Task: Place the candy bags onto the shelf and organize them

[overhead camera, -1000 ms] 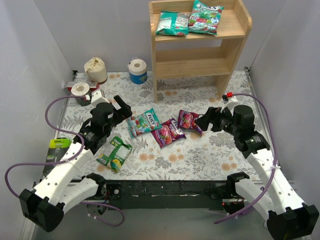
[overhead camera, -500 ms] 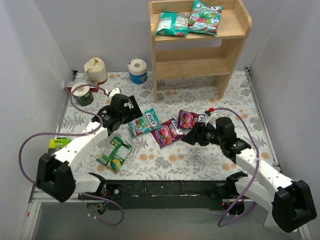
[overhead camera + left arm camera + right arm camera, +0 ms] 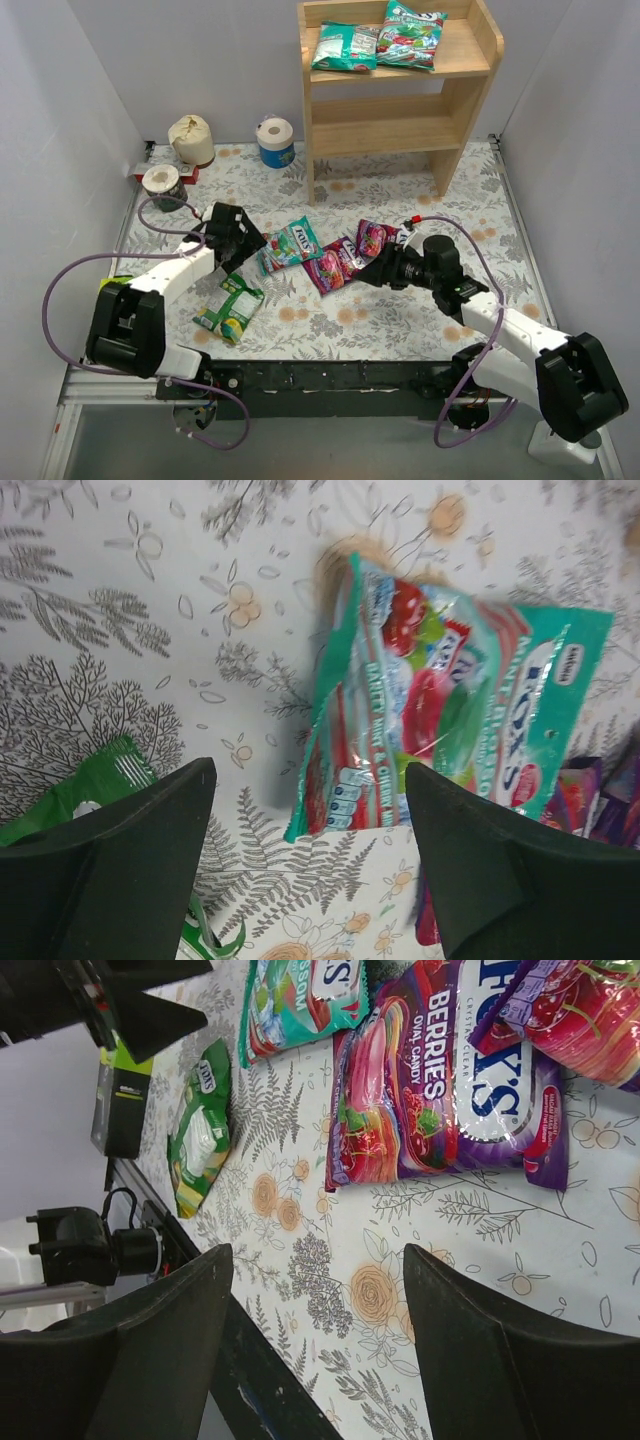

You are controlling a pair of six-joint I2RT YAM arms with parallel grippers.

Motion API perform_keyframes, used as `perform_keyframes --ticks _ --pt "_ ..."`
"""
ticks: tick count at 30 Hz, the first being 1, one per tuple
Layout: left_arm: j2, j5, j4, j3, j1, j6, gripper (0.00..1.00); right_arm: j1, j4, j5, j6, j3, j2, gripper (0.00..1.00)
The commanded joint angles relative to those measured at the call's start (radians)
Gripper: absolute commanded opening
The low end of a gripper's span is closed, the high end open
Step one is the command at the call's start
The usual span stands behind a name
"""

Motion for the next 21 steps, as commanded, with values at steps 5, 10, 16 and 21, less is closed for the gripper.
perform_keyframes --ticks 5,10,16,21 --pt "0.021 0.041 0.162 -0.126 -0.006 -0.111 0.67 0.062 0.113 -0.01 0.032 0.067 0.103 0.74" --pt "0.077 0.083 0.223 -0.146 -0.006 -0.117 0.35 0.085 0.161 -0.011 0.061 0.076 0.157 0.72" --pt "0.088 0.13 0.225 -0.159 -0.012 -0.152 0.1 0.107 0.193 0.055 0.107 0.096 0.211 0.7" --pt "-0.024 0.167 0.168 -0.171 -0.07 -0.286 0.0 0.145 0.232 0.15 0.136 0.151 0.298 0.7"
